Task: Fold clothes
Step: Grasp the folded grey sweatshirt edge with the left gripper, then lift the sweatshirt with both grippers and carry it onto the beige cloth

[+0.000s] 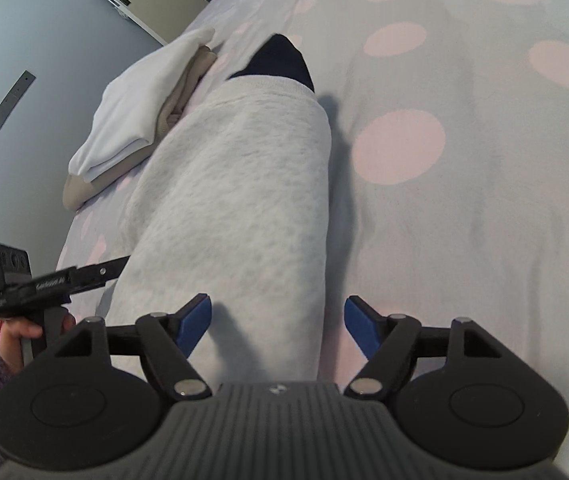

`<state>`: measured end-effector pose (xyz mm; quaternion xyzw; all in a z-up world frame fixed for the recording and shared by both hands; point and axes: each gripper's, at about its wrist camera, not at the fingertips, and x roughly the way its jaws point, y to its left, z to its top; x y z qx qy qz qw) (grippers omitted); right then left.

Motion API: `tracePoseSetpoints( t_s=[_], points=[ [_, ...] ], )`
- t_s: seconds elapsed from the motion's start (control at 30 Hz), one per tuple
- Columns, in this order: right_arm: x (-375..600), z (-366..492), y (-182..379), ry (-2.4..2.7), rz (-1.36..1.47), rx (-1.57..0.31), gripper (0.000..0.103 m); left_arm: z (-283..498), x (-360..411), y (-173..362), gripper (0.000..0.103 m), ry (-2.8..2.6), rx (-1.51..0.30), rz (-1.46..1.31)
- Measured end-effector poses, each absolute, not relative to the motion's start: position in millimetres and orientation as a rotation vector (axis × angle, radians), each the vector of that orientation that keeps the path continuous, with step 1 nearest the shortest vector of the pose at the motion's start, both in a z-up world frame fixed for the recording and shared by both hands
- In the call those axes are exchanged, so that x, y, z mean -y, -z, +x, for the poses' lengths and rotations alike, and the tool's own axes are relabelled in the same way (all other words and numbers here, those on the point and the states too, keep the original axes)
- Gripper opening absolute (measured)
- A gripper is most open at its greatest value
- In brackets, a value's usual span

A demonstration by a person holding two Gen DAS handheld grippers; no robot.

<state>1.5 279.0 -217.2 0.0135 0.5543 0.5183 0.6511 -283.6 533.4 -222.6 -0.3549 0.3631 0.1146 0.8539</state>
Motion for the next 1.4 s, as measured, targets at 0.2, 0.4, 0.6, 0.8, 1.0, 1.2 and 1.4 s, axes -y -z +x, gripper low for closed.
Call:
tracePoseSetpoints(
  t_s=[0.2, 0.4, 0.6, 0.8, 1.0, 1.2, 1.4],
  points=[
    [-293, 21, 241, -1.236, 0.169, -1.346, 0.065, -281, -540, 232, 0.06, -0.198, -0.735, -0.805],
    [-293, 25, 252, -1.277, 0.236, -1.358, 0.053, -279, -542, 236, 0.042, -0.191, -0.699, -0.87],
    [-281, 23, 245, -1.308, 0.331, -1.353, 0.036, -278, -536, 219, 0.02, -0.172, -0.679, -0.813],
    [-278, 12, 220, -1.336, 0.343, -1.284, 0.031, -284, -527, 198, 0.017, -0.197, -0.636, -0.773],
    [-286, 5, 186, -1.375, 0.351, -1.217, 0.031, -297, -527, 163, 0.016, -0.229, -0.558, -0.741],
    [-327, 1, 135, -1.455, 0.341, -1.145, 0.031, -315, -553, 110, 0.016, -0.286, -0.452, -0.708],
    [-411, 2, 75, -1.532, 0.321, -1.087, 0.031, -316, -610, 44, 0.016, -0.382, -0.406, -0.649]
  ],
)
